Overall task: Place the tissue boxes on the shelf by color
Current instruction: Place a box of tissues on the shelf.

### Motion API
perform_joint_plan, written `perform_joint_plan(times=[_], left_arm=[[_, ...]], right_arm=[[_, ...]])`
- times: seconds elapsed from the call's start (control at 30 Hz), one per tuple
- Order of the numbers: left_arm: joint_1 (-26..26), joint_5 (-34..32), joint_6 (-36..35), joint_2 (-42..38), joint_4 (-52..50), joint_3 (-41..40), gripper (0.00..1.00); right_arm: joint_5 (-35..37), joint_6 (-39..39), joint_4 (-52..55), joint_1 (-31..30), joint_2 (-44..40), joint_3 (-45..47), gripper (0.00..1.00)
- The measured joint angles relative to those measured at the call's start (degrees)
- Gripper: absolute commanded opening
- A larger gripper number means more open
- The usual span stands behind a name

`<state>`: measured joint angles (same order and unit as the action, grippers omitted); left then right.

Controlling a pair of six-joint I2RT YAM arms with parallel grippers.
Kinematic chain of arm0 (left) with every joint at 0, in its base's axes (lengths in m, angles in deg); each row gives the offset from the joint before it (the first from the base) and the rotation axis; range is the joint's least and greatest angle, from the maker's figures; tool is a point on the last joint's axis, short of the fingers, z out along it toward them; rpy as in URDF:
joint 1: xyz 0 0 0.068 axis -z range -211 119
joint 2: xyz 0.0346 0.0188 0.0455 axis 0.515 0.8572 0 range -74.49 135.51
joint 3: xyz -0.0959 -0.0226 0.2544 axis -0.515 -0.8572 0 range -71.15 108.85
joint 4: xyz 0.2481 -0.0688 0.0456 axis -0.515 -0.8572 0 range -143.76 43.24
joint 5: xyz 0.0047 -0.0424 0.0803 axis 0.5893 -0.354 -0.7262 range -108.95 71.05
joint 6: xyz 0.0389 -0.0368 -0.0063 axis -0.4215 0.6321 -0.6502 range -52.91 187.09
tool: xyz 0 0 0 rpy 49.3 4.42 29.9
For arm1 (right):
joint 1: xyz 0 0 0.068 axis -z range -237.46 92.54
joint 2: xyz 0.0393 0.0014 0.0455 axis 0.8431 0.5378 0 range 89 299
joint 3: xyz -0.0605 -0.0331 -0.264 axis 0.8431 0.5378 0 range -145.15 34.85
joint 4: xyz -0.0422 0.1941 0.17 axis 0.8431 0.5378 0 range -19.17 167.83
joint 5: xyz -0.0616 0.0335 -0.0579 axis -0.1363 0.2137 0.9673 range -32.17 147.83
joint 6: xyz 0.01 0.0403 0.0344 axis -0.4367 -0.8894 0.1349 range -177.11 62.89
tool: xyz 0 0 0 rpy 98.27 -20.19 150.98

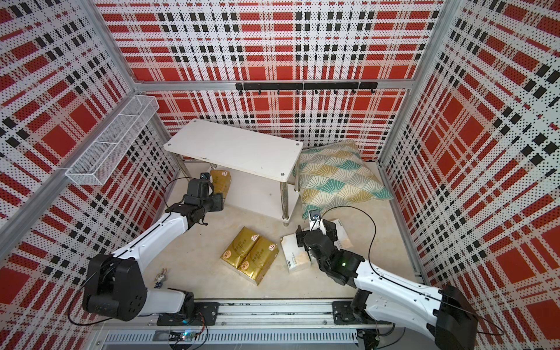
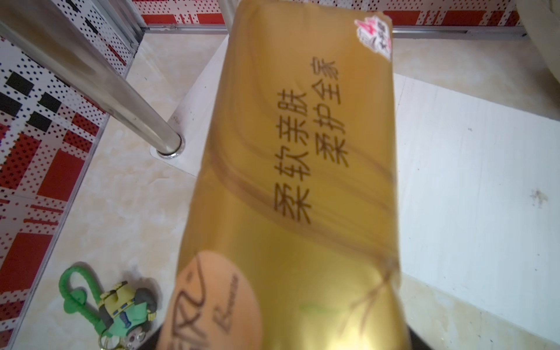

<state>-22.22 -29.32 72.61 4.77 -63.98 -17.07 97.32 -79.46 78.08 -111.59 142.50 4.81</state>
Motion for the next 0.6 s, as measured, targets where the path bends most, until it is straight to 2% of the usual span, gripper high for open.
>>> perform_joint_plan(times=[0.17, 0.4, 0.6], left_arm=[[-4.35, 5.99, -4.59, 0.00, 2.14, -0.24, 0.68], [-7.26, 13.14, -9.42, 0.24, 5.79, -1.44, 0.68], [-9.18, 15.93, -12.76, 2.93, 7.61, -1.44, 0.67]], right_arm=[[0.04, 0.07, -0.61, -0.02, 0.00, 0.24, 1.00], [0.24, 0.26, -1.14, -0.09, 0.17, 0.61, 1.00], [0.39, 0.26, -1.36, -0.11, 0.15, 0.98, 1.00]])
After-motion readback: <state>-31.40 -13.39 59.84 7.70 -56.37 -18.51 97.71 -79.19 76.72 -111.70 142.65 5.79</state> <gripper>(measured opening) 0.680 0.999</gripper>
